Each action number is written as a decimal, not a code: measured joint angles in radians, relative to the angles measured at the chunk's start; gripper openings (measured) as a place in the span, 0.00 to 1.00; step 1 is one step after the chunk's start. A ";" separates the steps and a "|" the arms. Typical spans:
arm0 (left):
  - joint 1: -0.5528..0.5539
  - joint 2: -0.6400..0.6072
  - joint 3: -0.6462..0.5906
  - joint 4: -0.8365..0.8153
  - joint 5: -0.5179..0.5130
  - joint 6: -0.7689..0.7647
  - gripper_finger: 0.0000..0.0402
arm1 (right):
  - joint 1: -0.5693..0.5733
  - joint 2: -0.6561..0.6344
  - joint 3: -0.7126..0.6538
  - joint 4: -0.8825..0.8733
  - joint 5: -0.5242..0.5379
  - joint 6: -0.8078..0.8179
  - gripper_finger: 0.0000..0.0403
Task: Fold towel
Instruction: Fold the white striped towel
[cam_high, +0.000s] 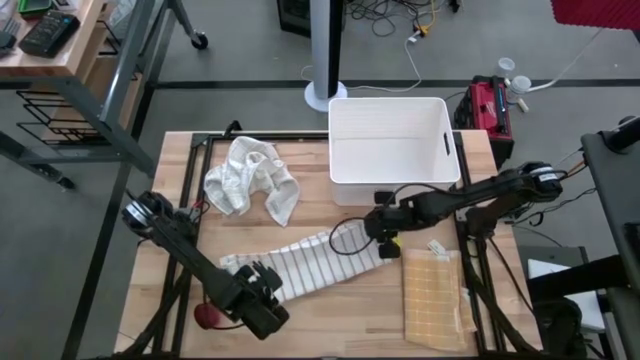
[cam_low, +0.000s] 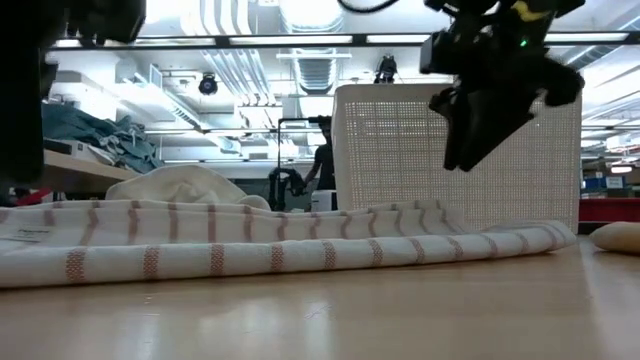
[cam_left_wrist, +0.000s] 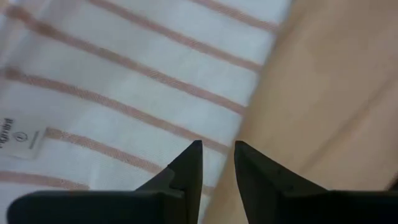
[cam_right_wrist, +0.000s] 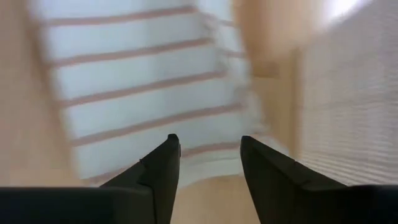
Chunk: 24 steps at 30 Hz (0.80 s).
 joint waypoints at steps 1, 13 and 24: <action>0.000 0.008 -0.011 0.011 0.003 -0.009 0.19 | 0.013 0.000 -0.004 0.005 -0.030 0.005 0.40; -0.002 0.059 -0.136 0.283 0.060 -0.019 0.20 | 0.149 0.001 -0.202 0.232 -0.047 0.109 0.35; -0.018 0.061 -0.125 0.331 0.064 -0.006 0.19 | 0.152 0.003 -0.346 0.403 -0.174 0.234 0.24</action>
